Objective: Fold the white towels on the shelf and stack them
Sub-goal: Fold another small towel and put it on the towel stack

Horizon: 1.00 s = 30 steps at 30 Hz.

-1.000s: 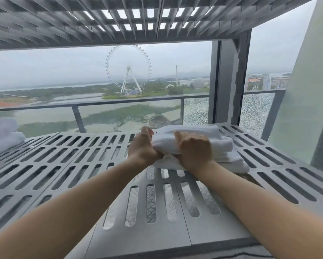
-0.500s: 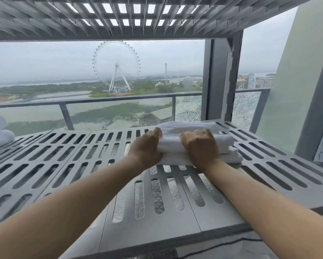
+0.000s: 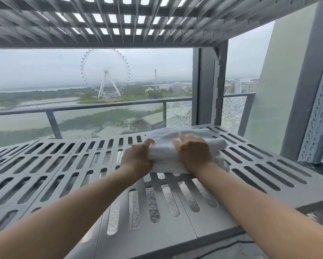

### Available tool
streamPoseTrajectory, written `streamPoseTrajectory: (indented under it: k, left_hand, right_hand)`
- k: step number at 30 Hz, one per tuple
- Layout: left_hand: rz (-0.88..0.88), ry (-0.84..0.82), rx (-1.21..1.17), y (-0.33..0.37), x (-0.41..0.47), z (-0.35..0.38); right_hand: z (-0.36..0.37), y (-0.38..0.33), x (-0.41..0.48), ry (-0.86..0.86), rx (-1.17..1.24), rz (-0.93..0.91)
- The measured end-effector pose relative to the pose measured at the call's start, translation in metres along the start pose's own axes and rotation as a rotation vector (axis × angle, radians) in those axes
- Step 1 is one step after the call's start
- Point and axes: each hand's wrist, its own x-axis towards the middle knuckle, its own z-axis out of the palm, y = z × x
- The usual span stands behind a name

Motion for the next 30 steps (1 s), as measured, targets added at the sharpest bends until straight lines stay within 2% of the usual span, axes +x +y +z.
streamPoseTrajectory:
  k: [6, 9, 13, 16, 18, 20, 21, 24, 27, 28, 30]
  left_hand:
    - [0.140, -0.004, 0.118, -0.007, 0.004, 0.003]
    - [0.144, 0.009, 0.176, -0.008, 0.002, 0.000]
    - [0.141, -0.049, 0.080, 0.001, -0.003, 0.000]
    - [0.142, -0.103, 0.043, 0.007, -0.004, 0.000]
    - [0.163, -0.109, 0.029, 0.008, -0.005, -0.003]
    - [0.180, -0.136, -0.012, 0.007, -0.004, -0.005]
    - [0.193, -0.175, -0.042, 0.006, -0.003, -0.008]
    - [0.202, -0.402, -0.172, 0.004, 0.008, -0.022]
    - [0.036, -0.572, -0.623, 0.012, 0.023, -0.032]
    - [-0.010, -0.576, -0.774, 0.017, 0.029, -0.031]
    - [-0.027, -0.510, -0.806, 0.020, 0.048, -0.023]
  right_hand:
    - [0.002, 0.005, 0.002, -0.120, 0.077, -0.088]
    - [0.000, 0.008, 0.003, -0.146, 0.071, -0.026]
    - [-0.002, 0.015, 0.004, 0.026, 0.027, 0.091]
    - [0.004, 0.026, 0.005, 0.219, -0.047, 0.018]
    - [0.004, 0.027, 0.004, 0.287, -0.059, -0.016]
    - [0.002, 0.028, 0.004, 0.188, -0.020, -0.038]
    - [0.000, 0.028, 0.004, 0.067, 0.035, -0.034]
    - [-0.010, 0.035, 0.009, -0.260, 0.173, -0.106]
    - [-0.026, 0.041, 0.024, -0.456, 0.468, -0.075]
    - [-0.029, 0.041, 0.034, -0.494, 0.583, -0.043]
    - [-0.026, 0.038, 0.058, -0.501, 0.676, 0.012]
